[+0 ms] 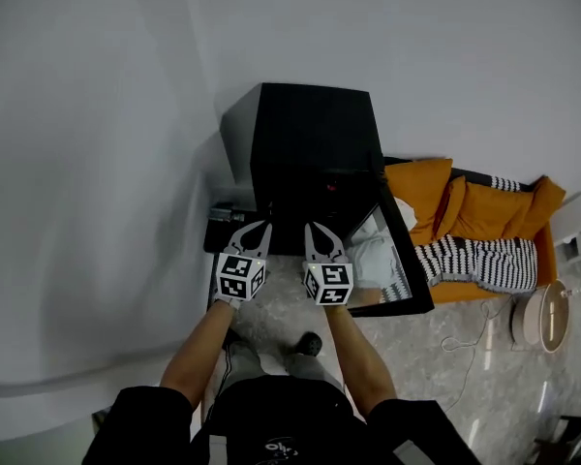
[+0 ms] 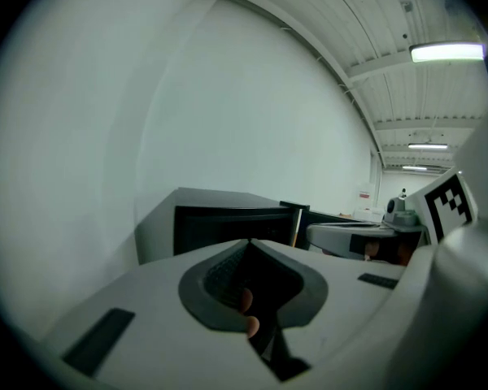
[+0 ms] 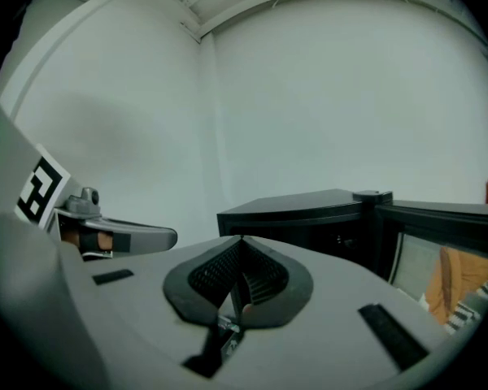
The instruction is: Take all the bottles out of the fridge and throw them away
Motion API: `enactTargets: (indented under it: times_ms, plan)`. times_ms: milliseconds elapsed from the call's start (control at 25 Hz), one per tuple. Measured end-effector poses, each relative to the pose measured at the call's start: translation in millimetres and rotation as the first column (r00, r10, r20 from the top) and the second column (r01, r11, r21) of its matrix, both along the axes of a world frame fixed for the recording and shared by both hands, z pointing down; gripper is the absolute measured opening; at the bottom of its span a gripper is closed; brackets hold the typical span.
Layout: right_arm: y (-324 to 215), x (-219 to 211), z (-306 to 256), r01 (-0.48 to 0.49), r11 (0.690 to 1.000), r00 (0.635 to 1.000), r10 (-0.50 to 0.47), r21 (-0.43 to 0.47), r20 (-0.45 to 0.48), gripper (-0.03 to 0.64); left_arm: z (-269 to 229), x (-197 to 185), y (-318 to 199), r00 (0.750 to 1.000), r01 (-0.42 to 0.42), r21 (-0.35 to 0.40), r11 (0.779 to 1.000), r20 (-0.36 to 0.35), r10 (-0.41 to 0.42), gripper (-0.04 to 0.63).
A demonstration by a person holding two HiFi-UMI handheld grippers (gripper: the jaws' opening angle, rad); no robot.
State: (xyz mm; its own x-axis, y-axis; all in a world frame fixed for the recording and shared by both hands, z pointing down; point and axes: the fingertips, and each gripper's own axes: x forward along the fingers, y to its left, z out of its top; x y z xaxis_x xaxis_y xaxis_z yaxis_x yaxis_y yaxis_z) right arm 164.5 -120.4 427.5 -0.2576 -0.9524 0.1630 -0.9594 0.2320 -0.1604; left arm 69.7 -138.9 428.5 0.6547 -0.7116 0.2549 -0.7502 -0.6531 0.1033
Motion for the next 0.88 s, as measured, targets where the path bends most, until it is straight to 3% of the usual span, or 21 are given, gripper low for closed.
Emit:
enactTargets:
  times_ms: [240, 440, 880]
  plan:
    - [32.5, 81.5, -8.6, -0.138, 0.990, 0.990, 0.138, 0.021, 0.003, 0.008, 1.6, 75.1, 14.9, 0.993, -0.119, 0.004, 0.993, -0.003, 0.119, 0.006]
    - [57.0, 125.5, -10.2, -0.213, 0.977, 0.977, 0.213, 0.028, 0.007, 0.008, 4.7, 119.2, 29.1, 0.982, -0.191, 0.005, 0.982, 0.000, 0.191, 0.006]
    - [74.0, 140.7, -9.8, -0.295, 0.953, 0.956, 0.294, 0.070, 0.022, 0.008, 22.9, 144.1, 21.2, 0.951, -0.308, 0.008, 0.951, 0.022, 0.308, 0.006]
